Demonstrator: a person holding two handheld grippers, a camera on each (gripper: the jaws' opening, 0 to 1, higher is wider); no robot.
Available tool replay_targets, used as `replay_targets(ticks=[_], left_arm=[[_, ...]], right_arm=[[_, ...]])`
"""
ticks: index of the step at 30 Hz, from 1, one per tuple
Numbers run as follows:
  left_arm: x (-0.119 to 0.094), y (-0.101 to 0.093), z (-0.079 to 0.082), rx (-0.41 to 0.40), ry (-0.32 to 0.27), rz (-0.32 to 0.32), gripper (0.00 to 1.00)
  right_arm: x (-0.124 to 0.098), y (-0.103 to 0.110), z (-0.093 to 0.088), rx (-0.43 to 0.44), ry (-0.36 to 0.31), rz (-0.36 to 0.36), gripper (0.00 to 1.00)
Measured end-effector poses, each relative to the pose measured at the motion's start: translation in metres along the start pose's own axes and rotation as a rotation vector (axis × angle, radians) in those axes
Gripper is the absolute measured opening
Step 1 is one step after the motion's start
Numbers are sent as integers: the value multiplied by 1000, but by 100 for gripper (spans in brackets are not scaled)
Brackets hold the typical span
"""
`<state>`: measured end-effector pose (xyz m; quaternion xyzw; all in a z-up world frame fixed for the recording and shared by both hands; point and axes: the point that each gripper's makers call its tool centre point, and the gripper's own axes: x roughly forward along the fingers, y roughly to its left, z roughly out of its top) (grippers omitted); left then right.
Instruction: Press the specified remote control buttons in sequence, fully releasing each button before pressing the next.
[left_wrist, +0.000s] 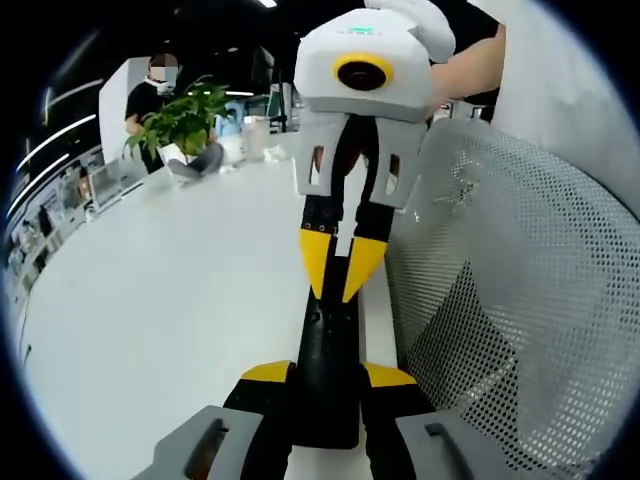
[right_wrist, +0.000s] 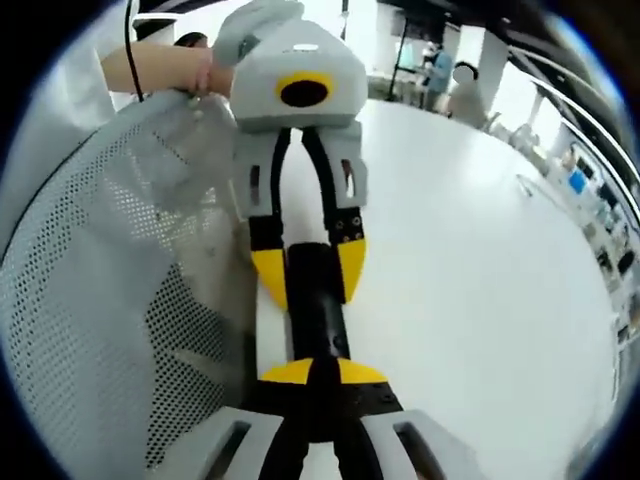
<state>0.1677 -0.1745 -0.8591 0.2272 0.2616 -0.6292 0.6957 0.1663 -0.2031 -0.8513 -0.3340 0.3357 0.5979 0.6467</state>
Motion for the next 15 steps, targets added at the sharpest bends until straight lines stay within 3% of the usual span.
replay_targets(ticks=[15], left_arm=[[0,0,0,1,-2,1,25]], right_arm=[[2,2,3,-146,84,-32,0]])
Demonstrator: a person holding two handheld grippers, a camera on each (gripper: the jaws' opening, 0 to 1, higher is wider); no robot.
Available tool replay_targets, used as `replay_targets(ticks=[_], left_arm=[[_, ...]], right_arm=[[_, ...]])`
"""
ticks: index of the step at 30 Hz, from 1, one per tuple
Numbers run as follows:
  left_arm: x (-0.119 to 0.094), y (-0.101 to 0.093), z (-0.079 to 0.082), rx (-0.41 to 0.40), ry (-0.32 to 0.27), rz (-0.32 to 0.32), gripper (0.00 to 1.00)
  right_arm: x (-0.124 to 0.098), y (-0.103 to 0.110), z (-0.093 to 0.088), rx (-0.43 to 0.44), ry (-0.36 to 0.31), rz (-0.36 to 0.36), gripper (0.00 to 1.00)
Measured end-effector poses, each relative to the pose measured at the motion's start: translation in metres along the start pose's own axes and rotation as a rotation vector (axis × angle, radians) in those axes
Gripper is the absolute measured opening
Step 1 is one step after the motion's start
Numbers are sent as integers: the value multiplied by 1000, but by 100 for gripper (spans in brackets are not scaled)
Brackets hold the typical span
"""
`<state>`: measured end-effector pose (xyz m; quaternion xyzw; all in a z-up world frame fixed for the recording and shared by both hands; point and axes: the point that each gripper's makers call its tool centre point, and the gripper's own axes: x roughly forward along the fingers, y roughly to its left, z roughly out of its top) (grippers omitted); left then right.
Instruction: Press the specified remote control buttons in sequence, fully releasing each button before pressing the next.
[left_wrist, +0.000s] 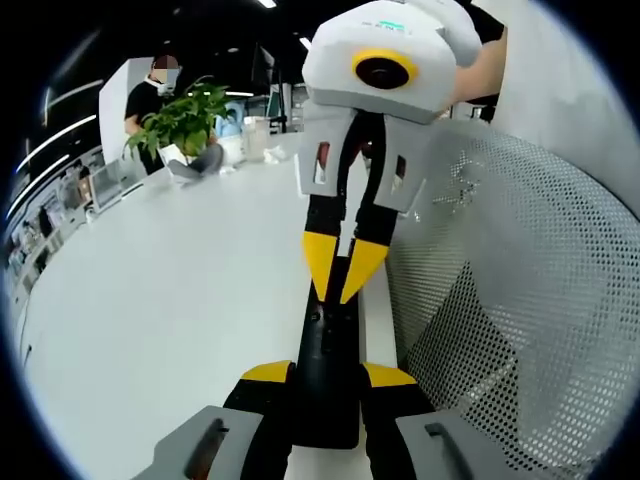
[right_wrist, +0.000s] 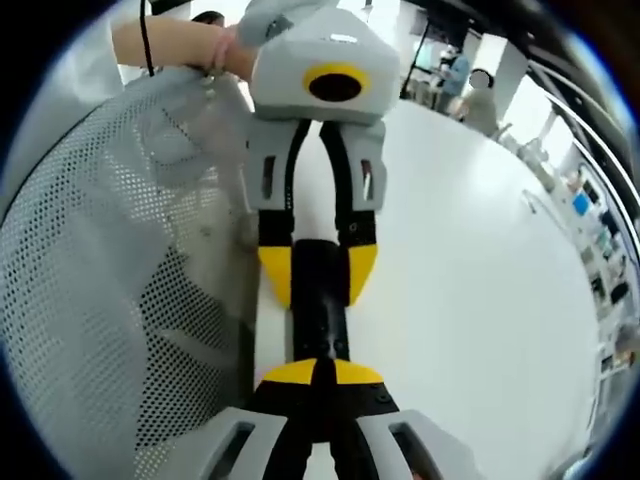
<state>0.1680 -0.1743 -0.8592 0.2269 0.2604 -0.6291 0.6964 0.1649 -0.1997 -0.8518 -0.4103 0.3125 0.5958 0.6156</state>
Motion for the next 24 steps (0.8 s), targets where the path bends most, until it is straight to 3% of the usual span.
replay_targets(ticks=[15,24], left_arm=[[0,0,1,-2,0,1,25],[0,0,0,-3,-2,0,25]], right_arm=[[0,-1,-2,9,16,8,0],[1,-4,-2,111,39,97,0]])
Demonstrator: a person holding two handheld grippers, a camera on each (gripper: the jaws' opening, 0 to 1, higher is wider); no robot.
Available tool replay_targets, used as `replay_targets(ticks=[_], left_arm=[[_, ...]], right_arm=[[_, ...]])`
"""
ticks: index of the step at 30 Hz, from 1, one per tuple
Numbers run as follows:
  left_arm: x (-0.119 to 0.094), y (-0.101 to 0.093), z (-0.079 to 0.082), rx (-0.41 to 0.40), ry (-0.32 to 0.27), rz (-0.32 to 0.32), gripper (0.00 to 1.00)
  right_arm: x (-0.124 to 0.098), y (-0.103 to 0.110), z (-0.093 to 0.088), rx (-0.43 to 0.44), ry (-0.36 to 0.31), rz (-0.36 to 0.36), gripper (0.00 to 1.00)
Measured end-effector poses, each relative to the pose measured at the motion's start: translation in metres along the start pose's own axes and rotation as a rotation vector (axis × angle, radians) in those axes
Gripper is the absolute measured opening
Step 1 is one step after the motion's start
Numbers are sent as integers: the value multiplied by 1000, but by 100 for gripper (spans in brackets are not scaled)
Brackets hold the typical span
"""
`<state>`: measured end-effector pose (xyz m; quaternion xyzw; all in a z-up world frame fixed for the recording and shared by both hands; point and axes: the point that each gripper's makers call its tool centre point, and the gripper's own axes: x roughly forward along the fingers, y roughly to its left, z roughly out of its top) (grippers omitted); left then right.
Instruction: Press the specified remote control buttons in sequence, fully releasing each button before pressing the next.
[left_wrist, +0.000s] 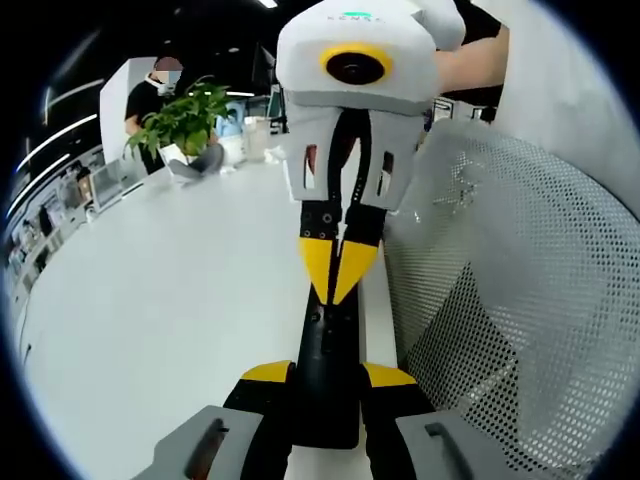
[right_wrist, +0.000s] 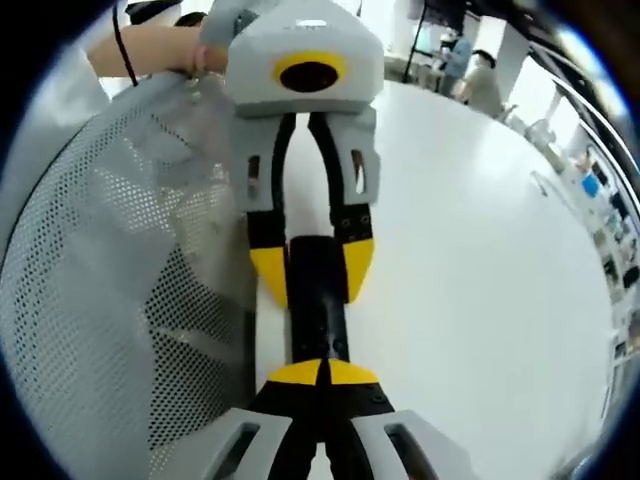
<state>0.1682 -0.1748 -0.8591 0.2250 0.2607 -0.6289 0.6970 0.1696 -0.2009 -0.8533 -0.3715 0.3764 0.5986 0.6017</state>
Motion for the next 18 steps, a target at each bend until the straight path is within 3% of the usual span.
replay_targets(ticks=[5,13,18], left_arm=[[0,0,0,0,-1,0,25],[0,0,0,-1,-3,1,25],[0,0,0,5,0,-2,25]], right_arm=[[0,0,0,69,-14,25,0],[-1,3,-1,-2,-24,-11,0],[-2,2,-1,32,-74,-16,0]])
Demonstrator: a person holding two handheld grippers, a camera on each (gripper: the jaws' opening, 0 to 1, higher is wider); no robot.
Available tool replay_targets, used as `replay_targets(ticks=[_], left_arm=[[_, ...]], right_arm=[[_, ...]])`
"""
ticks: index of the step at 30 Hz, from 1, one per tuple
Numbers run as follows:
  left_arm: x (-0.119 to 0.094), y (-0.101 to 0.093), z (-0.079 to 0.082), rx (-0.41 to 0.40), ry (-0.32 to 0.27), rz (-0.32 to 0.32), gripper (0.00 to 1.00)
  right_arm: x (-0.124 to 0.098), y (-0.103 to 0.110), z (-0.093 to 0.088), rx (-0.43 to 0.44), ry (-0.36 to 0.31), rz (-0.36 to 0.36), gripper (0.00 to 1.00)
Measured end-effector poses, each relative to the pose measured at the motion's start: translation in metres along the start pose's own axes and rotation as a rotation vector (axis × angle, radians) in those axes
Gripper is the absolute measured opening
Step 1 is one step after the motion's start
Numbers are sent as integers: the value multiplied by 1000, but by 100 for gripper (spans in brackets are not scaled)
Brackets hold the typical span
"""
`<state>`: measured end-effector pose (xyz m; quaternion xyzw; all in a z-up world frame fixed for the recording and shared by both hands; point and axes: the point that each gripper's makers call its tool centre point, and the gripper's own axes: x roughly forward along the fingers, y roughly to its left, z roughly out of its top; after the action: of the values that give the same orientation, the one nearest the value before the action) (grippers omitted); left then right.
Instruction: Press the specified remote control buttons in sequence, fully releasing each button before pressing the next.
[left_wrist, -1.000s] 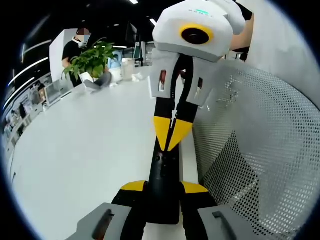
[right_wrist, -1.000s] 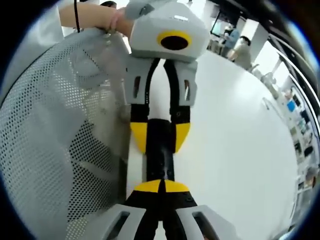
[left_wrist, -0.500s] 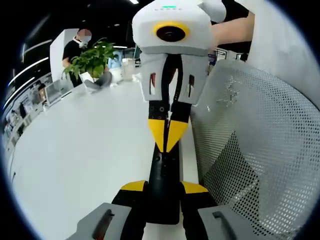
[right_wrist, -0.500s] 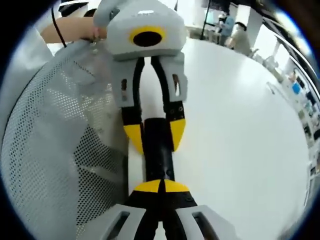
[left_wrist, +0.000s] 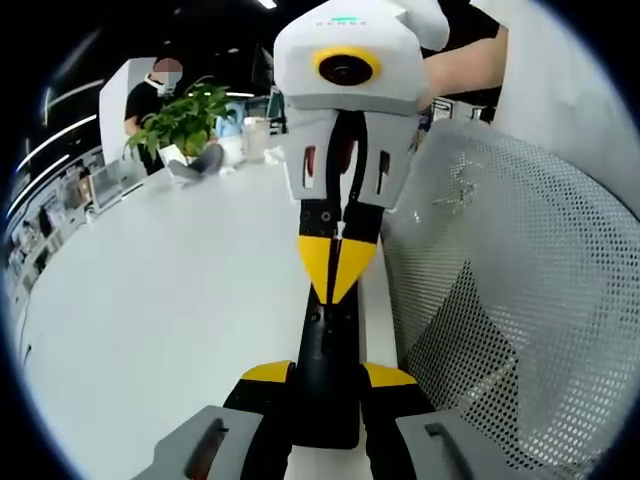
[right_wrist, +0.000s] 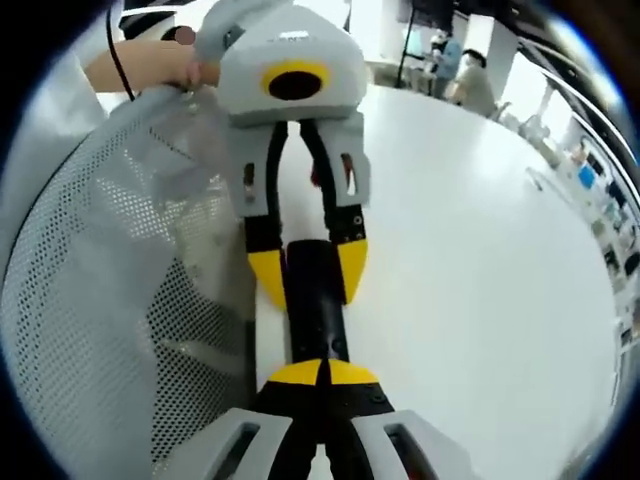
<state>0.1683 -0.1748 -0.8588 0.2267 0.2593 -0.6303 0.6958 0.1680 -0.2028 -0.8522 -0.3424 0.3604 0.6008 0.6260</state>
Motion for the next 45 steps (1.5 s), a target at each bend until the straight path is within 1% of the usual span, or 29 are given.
replay_targets(ticks=[4,7,11,15,16,20,25,35,37,38,41,43,45], left_arm=[[0,0,0,0,1,2,25],[0,0,0,-1,1,3,25],[0,0,0,1,3,4,25],[0,0,0,2,4,4,25],[0,0,0,2,4,4,25],[0,0,0,2,3,3,25],[0,0,0,0,2,4,25],[0,0,0,-3,5,4,25],[0,0,0,-3,5,4,25],[0,0,0,-4,5,4,25],[0,0,0,-6,6,5,25],[0,0,0,-7,10,6,26],[0,0,0,-8,14,6,26]], right_arm=[[-1,1,0,2,-23,-6,0],[-1,1,1,-4,-27,-8,0],[-1,1,1,-18,-14,-8,0],[-3,1,-5,-39,21,-18,0],[-3,1,-4,-40,17,-18,0],[-5,0,-8,-15,23,-17,0],[-5,0,-8,6,32,-20,0],[-1,0,-7,-10,164,12,0],[-1,0,-7,-24,185,13,0],[-1,0,-8,-54,197,16,0],[-1,1,-9,-82,211,21,0],[-1,1,-8,-58,213,31,0],[-1,1,-9,-58,213,36,0]])
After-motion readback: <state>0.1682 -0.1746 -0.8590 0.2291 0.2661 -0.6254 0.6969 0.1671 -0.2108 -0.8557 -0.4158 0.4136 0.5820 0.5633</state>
